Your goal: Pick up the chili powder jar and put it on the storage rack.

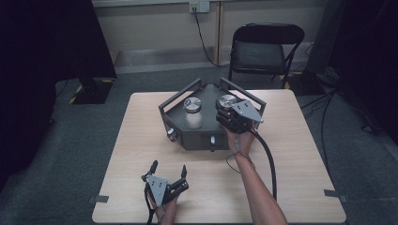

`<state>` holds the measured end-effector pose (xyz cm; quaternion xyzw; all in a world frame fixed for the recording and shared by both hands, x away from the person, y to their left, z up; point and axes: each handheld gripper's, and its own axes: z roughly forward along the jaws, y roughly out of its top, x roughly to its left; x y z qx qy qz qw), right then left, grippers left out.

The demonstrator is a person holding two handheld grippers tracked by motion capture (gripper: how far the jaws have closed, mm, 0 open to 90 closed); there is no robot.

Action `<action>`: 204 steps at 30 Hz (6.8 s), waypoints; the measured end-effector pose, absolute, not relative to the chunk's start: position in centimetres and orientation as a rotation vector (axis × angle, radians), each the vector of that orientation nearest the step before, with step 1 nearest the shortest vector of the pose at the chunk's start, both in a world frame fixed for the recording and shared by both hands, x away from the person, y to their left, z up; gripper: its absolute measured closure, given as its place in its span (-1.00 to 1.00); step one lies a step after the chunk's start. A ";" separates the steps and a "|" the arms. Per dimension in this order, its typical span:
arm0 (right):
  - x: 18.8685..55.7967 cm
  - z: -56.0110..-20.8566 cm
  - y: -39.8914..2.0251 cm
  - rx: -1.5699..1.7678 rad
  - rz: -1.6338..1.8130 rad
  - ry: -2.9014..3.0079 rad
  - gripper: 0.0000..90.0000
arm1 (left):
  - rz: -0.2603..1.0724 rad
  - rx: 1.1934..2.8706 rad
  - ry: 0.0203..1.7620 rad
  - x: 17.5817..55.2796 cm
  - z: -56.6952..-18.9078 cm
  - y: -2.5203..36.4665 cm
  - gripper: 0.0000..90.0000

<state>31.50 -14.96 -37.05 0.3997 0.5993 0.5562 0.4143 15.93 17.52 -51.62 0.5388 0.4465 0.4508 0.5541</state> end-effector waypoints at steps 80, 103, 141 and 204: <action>26.9 -38.9 -17.5 0.978 1.500 1.447 -1.00 | 1.065 1.273 1.056 15.9 -51.6 17.5 -0.99; 22.3 -40.3 -19.5 0.988 1.524 1.410 -1.00 | 1.068 1.273 1.058 15.9 -51.6 17.5 -0.99; 15.9 -46.0 -20.7 0.968 1.436 1.334 -1.00 | 1.068 1.273 1.057 15.9 -51.6 17.5 -0.99; 13.6 -51.4 -19.9 1.086 1.355 1.335 -1.00 | 1.068 1.273 1.057 15.9 -51.6 17.5 -0.99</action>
